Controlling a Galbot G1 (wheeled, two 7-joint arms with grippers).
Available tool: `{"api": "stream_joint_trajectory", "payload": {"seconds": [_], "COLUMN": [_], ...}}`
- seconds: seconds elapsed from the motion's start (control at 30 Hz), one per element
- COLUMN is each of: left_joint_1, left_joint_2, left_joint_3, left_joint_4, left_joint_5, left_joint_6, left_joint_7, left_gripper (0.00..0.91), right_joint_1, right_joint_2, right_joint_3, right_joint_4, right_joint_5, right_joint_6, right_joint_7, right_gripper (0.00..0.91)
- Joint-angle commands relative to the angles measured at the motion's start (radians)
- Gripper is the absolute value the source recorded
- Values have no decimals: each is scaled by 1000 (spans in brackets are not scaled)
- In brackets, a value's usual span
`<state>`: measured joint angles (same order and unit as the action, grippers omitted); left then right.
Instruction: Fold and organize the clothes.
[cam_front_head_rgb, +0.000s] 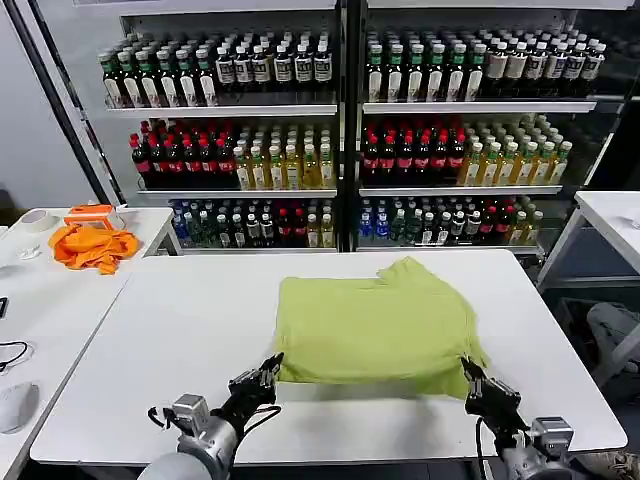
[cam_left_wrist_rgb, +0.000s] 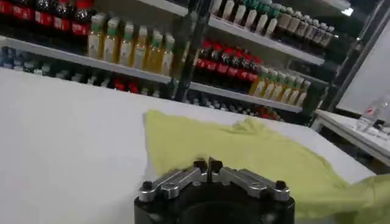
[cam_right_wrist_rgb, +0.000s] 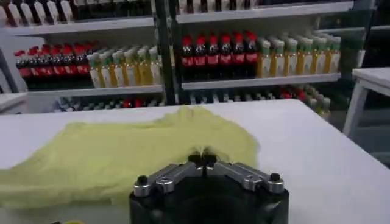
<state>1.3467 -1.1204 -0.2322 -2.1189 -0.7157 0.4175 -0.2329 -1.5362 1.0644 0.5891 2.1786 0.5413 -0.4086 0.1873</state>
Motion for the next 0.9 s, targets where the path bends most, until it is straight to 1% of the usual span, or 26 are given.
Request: {"api": "stream_joint_trajectory", "payload": {"seconds": [0.03,0.3,0.47,0.6,0.63,0.67,0.7,0.73,0.77,0.8,0.9], "left_joint_1": [-198,-292,-327,-336,-337,-340,-342,-344,-346,-348,-345], "left_joint_2": [-8,-42,-61,-85,-90,-95,-103,-108,-113,-120,-127], "left_joint_3": [52,96,112,127,129,130,131,131,131,132,134], "left_joint_4": [180,313,372,413,422,431,438,441,443,446,449], "left_joint_5": [-4,5,20,78,85,94,105,114,117,124,135], "left_joint_6": [-5,-13,-12,-27,-32,-36,-40,-44,-45,-46,-42], "left_joint_7": [6,4,6,5,5,2,-1,-3,-3,-4,-4], "left_gripper": [20,20,20,20,20,30,262,474,725,907,907], "right_joint_1": [133,244,306,329,332,333,336,337,337,338,337], "right_joint_2": [-29,-42,-39,-19,-15,-10,-5,-1,2,5,12], "right_joint_3": [-22,-60,-103,-136,-139,-146,-154,-158,-161,-165,-169], "right_joint_4": [-107,-236,-315,-348,-350,-356,-365,-369,-372,-375,-380], "right_joint_5": [-2,-5,-31,-68,-71,-79,-100,-112,-121,-134,-152], "right_joint_6": [-3,1,6,27,26,26,24,20,15,4,-10], "right_joint_7": [1,1,1,0,-1,0,1,1,1,-2,-13], "right_gripper": [0,0,0,0,494,786,907,907,907,907,907]}}
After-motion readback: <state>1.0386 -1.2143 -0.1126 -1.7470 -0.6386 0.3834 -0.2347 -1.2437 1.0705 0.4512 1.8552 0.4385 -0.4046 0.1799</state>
